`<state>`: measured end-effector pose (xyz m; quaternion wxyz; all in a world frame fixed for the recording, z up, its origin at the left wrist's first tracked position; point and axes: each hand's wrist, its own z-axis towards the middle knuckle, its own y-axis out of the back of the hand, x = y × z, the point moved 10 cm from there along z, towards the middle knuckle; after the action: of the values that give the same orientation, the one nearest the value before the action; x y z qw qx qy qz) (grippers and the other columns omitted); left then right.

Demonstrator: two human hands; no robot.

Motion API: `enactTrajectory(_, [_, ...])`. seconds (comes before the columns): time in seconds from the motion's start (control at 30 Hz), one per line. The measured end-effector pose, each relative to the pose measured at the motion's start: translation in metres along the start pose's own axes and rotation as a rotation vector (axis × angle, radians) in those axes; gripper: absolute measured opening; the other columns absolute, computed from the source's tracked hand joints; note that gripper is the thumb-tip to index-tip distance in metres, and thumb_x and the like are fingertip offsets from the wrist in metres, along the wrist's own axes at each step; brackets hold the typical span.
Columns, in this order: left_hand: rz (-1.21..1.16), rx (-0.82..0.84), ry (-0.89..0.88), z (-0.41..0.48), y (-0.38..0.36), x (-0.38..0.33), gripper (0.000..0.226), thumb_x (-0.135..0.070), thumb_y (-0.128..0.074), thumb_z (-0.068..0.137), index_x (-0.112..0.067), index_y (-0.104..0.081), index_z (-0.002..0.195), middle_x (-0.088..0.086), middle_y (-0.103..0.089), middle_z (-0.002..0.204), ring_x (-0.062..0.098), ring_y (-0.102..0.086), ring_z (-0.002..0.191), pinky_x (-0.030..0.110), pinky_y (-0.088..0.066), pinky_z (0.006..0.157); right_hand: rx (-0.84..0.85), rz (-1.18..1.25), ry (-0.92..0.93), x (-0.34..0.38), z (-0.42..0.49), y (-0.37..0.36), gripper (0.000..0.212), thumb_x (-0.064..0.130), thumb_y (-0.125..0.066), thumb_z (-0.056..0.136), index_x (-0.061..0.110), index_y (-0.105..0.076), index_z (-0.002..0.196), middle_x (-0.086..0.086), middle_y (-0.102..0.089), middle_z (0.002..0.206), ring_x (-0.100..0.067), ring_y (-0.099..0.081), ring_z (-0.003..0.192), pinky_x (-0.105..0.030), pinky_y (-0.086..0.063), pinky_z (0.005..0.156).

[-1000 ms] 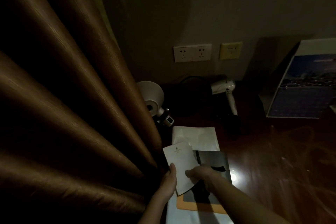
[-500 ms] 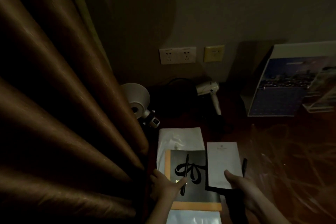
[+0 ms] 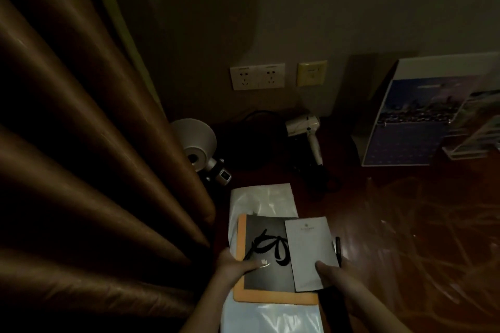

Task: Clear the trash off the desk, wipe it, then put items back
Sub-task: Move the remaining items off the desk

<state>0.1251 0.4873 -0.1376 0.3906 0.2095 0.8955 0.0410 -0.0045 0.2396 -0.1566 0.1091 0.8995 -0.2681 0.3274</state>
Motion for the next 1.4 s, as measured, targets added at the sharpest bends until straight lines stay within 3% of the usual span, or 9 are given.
enactTrajectory(0.2, [-0.199, 0.18, -0.033, -0.007, -0.009, -0.003, 0.041, -0.004, -0.075, 0.077, -0.009, -0.062, 0.115, 0.009, -0.073, 0.099, 0.024, -0.07, 0.092, 0.029, -0.056, 0.07, 0.032, 0.051, 0.038, 0.005, -0.015, 0.001, 0.037, 0.006, -0.064, 0.087, 0.008, -0.053, 0.122, -0.019, -0.068, 0.105, -0.038, -0.066, 0.093, -0.055, -0.054, 0.084])
enactTrajectory(0.27, [-0.239, 0.239, -0.014, -0.009, -0.012, -0.004, 0.046, -0.01, -0.078, 0.076, -0.014, -0.059, 0.118, 0.009, -0.072, 0.105, 0.026, -0.068, 0.099, 0.035, -0.056, 0.081, 0.04, 0.101, 0.035, 0.006, -0.022, 0.005, 0.036, 0.006, -0.064, 0.087, 0.007, -0.053, 0.121, -0.02, -0.068, 0.105, -0.04, -0.066, 0.093, -0.055, -0.054, 0.082])
enactTrajectory(0.37, [-0.236, 0.319, -0.042, -0.006, -0.014, -0.012, 0.084, -0.028, -0.091, 0.055, -0.019, -0.053, 0.129, 0.008, -0.068, 0.117, 0.03, -0.064, 0.108, 0.049, -0.048, 0.098, 0.027, 0.171, 0.037, 0.009, -0.031, 0.014, 0.036, 0.007, -0.065, 0.087, 0.006, -0.053, 0.12, -0.022, -0.068, 0.105, -0.042, -0.066, 0.094, -0.053, -0.055, 0.08])
enactTrajectory(0.67, [-0.227, 0.495, -0.117, -0.048, -0.074, -0.053, 0.067, -0.009, -0.078, 0.062, -0.013, -0.055, 0.124, 0.018, -0.069, 0.11, 0.038, -0.066, 0.101, 0.05, -0.054, 0.085, -0.108, 0.257, 0.144, 0.022, -0.078, 0.08, 0.013, 0.007, -0.062, 0.089, 0.014, -0.056, 0.1, -0.016, -0.067, 0.097, -0.034, -0.063, 0.087, -0.038, -0.048, 0.067])
enactTrajectory(0.83, [-0.12, 0.593, -0.158, -0.088, -0.156, -0.069, 0.043, 0.002, -0.07, 0.078, -0.013, -0.058, 0.117, 0.017, -0.071, 0.103, 0.035, -0.068, 0.097, 0.046, -0.055, 0.083, -0.21, 0.305, 0.187, 0.007, -0.106, 0.167, 0.029, 0.014, -0.065, 0.088, 0.019, -0.052, 0.114, -0.01, -0.066, 0.105, -0.03, -0.061, 0.094, -0.034, -0.044, 0.068])
enactTrajectory(1.0, [0.027, 0.702, -0.152, -0.148, -0.269, -0.058, 0.064, 0.0, -0.076, 0.074, -0.007, -0.05, 0.132, 0.016, -0.068, 0.113, 0.032, -0.064, 0.107, 0.05, -0.044, 0.103, -0.333, 0.427, 0.198, -0.033, -0.144, 0.281, 0.03, 0.013, -0.065, 0.088, 0.016, -0.053, 0.115, -0.013, -0.067, 0.107, -0.026, -0.062, 0.088, -0.028, -0.044, 0.05])
enactTrajectory(1.1, [0.076, 0.777, -0.128, -0.187, -0.341, -0.043, 0.089, -0.004, -0.086, 0.061, -0.007, -0.043, 0.138, 0.017, -0.065, 0.119, 0.031, -0.064, 0.107, 0.046, -0.046, 0.101, -0.425, 0.503, 0.191, -0.07, -0.174, 0.352, 0.033, 0.015, -0.067, 0.086, 0.012, -0.054, 0.117, -0.012, -0.069, 0.103, -0.025, -0.062, 0.084, -0.024, -0.04, 0.042])
enactTrajectory(1.17, [0.125, 0.843, -0.126, -0.216, -0.391, -0.032, 0.085, -0.003, -0.084, 0.062, -0.006, -0.045, 0.137, 0.016, -0.067, 0.116, 0.028, -0.066, 0.105, 0.037, -0.052, 0.094, -0.473, 0.554, 0.178, -0.097, -0.196, 0.396, 0.032, 0.014, -0.067, 0.087, 0.009, -0.055, 0.117, -0.014, -0.068, 0.102, -0.023, -0.059, 0.077, -0.021, -0.033, 0.037])
enactTrajectory(1.4, [0.331, 1.072, -0.157, -0.324, -0.562, 0.01, 0.055, 0.007, -0.07, 0.078, -0.008, -0.052, 0.127, 0.012, -0.069, 0.113, 0.023, -0.069, 0.1, 0.03, -0.056, 0.084, -0.723, 0.796, 0.181, -0.198, -0.282, 0.534, 0.037, 0.02, -0.07, 0.084, 0.012, -0.054, 0.116, -0.01, -0.065, 0.112, -0.027, -0.058, 0.102, -0.03, -0.04, 0.063])
